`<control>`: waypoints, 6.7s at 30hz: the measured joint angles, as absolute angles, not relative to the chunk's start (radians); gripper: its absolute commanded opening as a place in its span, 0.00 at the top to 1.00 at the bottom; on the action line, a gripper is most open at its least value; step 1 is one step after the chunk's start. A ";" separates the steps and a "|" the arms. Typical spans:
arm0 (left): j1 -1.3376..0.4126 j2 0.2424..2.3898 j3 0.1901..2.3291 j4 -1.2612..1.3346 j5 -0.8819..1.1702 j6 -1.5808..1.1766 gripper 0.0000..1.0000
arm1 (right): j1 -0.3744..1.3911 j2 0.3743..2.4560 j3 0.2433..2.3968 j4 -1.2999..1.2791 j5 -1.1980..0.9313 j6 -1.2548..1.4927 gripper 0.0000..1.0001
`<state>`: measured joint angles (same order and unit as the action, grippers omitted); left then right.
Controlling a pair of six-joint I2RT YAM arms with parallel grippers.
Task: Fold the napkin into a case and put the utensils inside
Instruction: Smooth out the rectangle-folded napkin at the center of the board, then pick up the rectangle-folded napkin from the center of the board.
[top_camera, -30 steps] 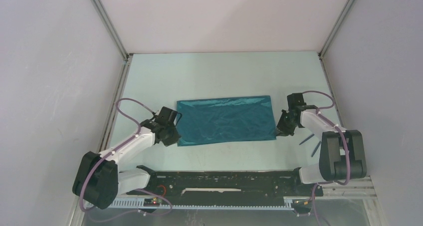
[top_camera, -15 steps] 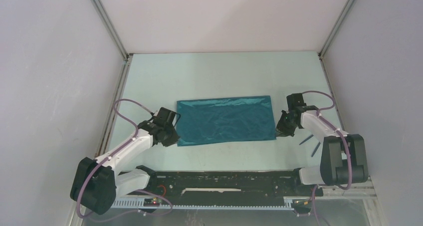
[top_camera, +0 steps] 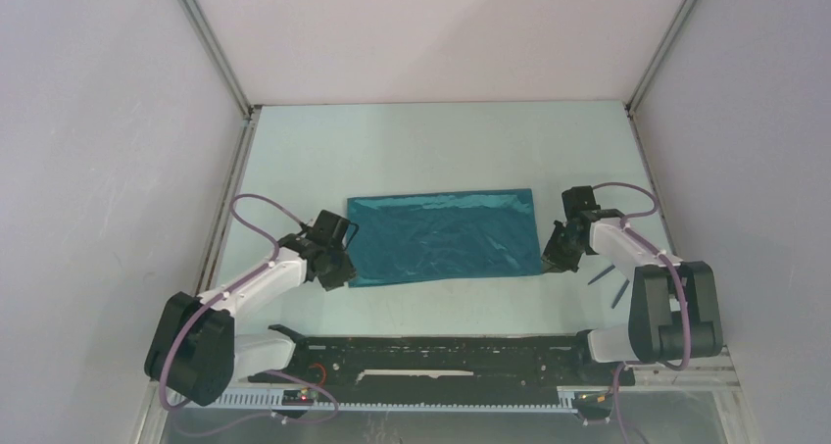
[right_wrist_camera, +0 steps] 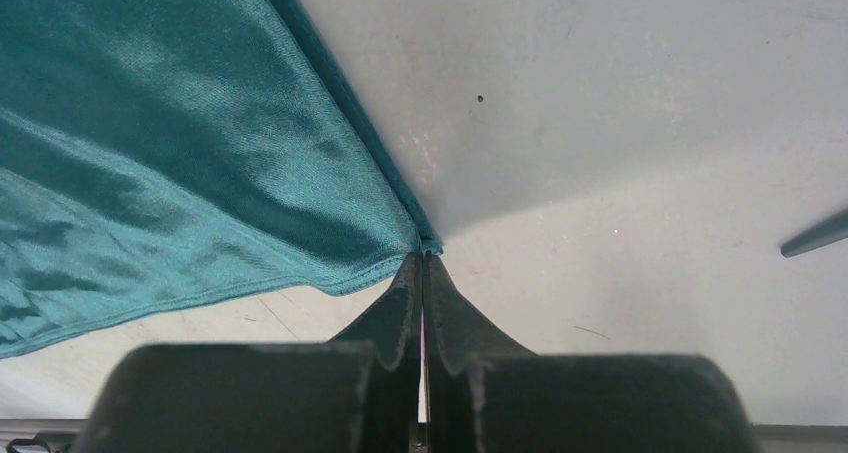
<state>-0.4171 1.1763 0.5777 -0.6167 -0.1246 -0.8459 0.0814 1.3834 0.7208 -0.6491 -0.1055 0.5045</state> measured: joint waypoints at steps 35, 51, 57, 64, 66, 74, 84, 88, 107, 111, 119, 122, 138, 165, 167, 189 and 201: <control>-0.422 1.088 0.578 -0.609 -0.134 -0.838 1.00 | 0.081 1.369 0.711 -0.636 -0.106 0.505 1.00; -0.445 1.087 0.544 -0.631 -0.122 -0.858 1.00 | 0.081 1.369 0.711 -0.638 -0.106 0.508 1.00; -0.446 1.106 0.536 -0.629 -0.128 -0.857 1.00 | 0.081 1.369 0.711 -0.639 -0.105 0.508 1.00; -0.446 1.135 0.536 -0.618 -0.128 -0.855 0.70 | 0.081 1.385 0.711 -0.630 -0.105 0.512 0.67; -0.447 1.134 0.538 -0.623 -0.128 -0.856 0.58 | 0.086 1.384 0.712 -0.633 -0.096 0.517 0.52; -0.448 1.016 0.651 -0.677 -0.128 -0.839 0.21 | 0.106 1.287 0.810 -0.617 -0.103 0.488 0.26; -0.302 1.413 0.795 -0.235 0.104 -0.847 0.13 | 0.077 1.700 1.043 -0.083 -0.604 0.584 0.07; -0.248 1.596 0.876 -0.152 0.133 -0.855 0.12 | 0.068 1.906 1.106 0.096 -0.731 0.668 0.03; -0.189 1.691 0.985 -0.116 0.120 -0.856 0.08 | -0.040 2.083 1.163 0.234 -0.860 0.765 0.00; -0.199 1.686 1.020 -0.091 0.143 -0.864 0.08 | -0.027 2.026 1.163 0.181 -0.856 0.760 0.00; -0.194 1.762 1.019 -0.057 0.163 -0.893 0.07 | -0.036 1.988 1.155 0.185 -0.863 0.746 0.00; -0.178 1.795 1.019 -0.057 0.159 -0.893 0.07 | -0.057 2.029 1.154 0.210 -0.867 0.748 0.00; -0.152 1.703 1.039 -0.187 0.143 -0.878 0.02 | -0.088 2.046 1.412 -0.323 -0.597 0.574 0.00; -0.231 0.958 0.798 -0.457 0.427 -0.679 0.01 | 0.105 1.989 1.455 -1.045 -0.162 0.202 0.12; -0.231 0.957 0.791 -0.461 0.430 -0.677 0.01 | 0.111 1.991 1.454 -1.039 -0.149 0.204 0.13; -0.231 0.954 0.782 -0.467 0.450 -0.672 0.02 | 0.199 2.027 1.419 -0.976 -0.023 0.268 0.58; -0.231 0.946 0.782 -0.468 0.450 -0.673 0.02 | 0.224 2.014 1.405 -0.939 -0.026 0.271 1.00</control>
